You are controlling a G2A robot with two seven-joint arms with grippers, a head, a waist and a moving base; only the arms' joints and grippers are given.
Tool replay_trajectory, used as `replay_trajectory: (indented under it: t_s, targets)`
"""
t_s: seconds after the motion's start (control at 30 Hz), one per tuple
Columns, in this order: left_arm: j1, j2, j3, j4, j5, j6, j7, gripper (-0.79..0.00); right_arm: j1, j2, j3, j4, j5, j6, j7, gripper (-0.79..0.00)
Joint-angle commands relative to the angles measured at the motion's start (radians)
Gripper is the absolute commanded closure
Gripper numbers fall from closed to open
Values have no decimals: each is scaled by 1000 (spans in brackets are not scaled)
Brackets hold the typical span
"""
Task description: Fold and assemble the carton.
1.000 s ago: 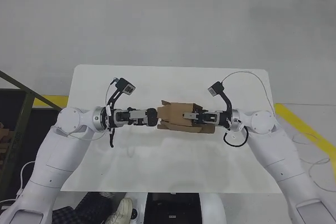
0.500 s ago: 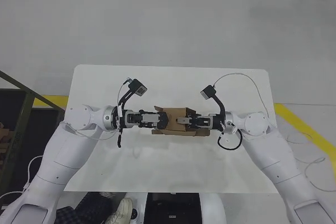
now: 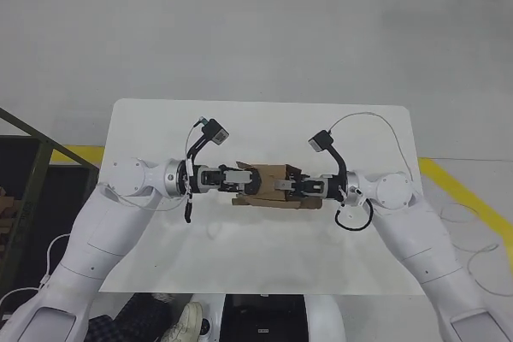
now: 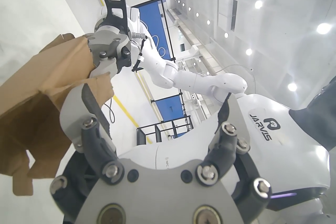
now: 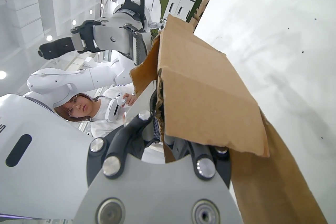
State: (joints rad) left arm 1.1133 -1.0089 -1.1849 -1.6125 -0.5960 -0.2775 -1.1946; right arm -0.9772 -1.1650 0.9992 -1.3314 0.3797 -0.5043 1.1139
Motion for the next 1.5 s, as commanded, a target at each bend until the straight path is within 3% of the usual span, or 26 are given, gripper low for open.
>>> replay_trajectory:
  t_s: [0.0,0.4,0.7,1.03,1.47]
  targets:
    - [13,3,-17,-5,-11,-2,2,-785,-2,3,15,8,10,-3,0,0]
    - [68,10,-60,-6,-7,-2,19,-785,-24,12,40,-17,52,-6,49,0]
    - [73,13,-92,12,-11,-3,27,-785,-33,12,16,-35,53,-3,88,0]
    - [61,8,-70,26,6,0,36,-785,-26,6,-28,-59,50,3,122,0]
    - [90,12,-95,7,16,-1,40,-785,0,4,4,-5,94,-3,53,0]
